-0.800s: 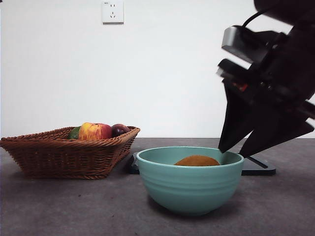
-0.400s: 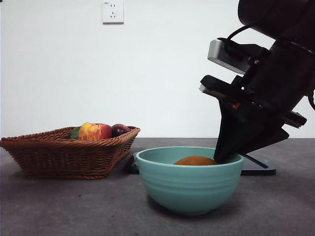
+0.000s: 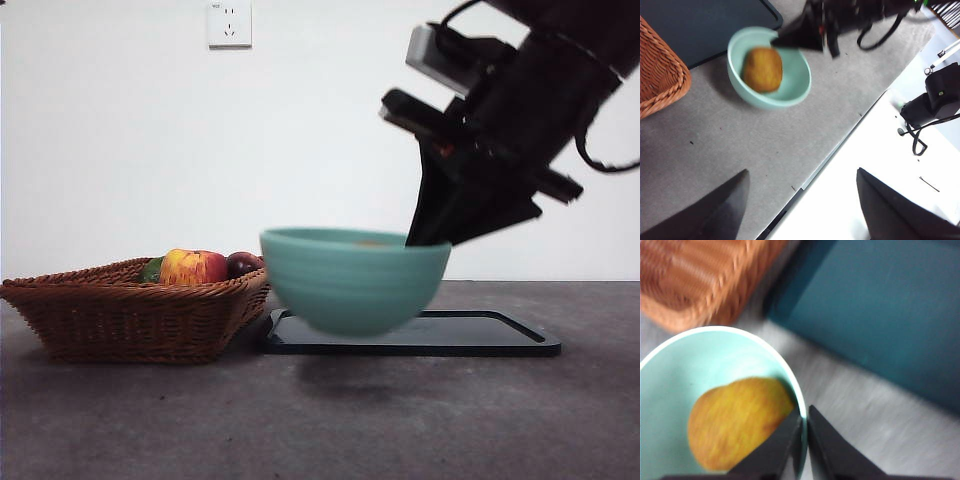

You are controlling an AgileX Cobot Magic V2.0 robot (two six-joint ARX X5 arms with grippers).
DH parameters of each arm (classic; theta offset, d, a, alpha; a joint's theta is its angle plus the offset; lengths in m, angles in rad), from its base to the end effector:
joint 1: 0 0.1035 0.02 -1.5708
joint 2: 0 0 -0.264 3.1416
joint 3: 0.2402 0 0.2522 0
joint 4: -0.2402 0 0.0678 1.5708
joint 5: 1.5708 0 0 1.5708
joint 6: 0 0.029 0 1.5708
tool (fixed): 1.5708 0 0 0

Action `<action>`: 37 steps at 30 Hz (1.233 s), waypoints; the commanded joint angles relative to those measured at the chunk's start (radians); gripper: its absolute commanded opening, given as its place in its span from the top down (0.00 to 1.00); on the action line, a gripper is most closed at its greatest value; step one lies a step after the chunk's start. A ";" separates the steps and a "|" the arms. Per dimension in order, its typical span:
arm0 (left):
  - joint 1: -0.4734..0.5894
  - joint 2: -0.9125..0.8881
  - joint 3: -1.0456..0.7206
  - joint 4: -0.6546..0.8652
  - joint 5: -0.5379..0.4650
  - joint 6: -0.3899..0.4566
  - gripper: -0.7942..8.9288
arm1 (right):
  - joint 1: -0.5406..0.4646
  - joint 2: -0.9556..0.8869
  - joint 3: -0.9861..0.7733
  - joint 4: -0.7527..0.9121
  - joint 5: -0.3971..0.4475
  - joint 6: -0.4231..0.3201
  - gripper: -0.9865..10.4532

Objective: Pick up the wifruite, put it on the bowl, pick up the plate, put it on desk

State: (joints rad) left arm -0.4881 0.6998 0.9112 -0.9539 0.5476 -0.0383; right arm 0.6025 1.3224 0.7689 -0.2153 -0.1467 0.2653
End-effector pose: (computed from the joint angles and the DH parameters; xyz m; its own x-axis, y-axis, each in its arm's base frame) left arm 0.0929 -0.0664 0.3210 0.3114 -0.7548 -0.5773 0.7158 0.5859 -0.3800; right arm 0.2154 0.1533 0.2146 0.5030 0.5234 -0.6878 -0.4743 0.8324 0.2865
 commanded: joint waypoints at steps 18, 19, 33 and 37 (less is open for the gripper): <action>-0.004 0.006 0.010 0.000 0.003 0.020 0.57 | -0.206 0.438 0.401 0.010 0.015 -0.122 0.91; -0.004 0.006 0.010 -0.001 0.003 0.020 0.57 | -0.208 0.452 0.406 0.011 0.014 -0.122 0.91; -0.004 0.006 0.010 -0.021 0.003 0.024 0.57 | -0.214 0.495 0.409 0.020 0.016 -0.117 0.90; -0.004 0.006 0.010 -0.021 0.003 0.024 0.57 | -0.214 0.490 0.410 0.019 0.017 -0.112 0.81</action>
State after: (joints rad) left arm -0.4881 0.6998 0.9115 -0.9791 0.5476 -0.0345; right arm 0.3832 1.7969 1.1557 -0.2039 -0.1307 0.1535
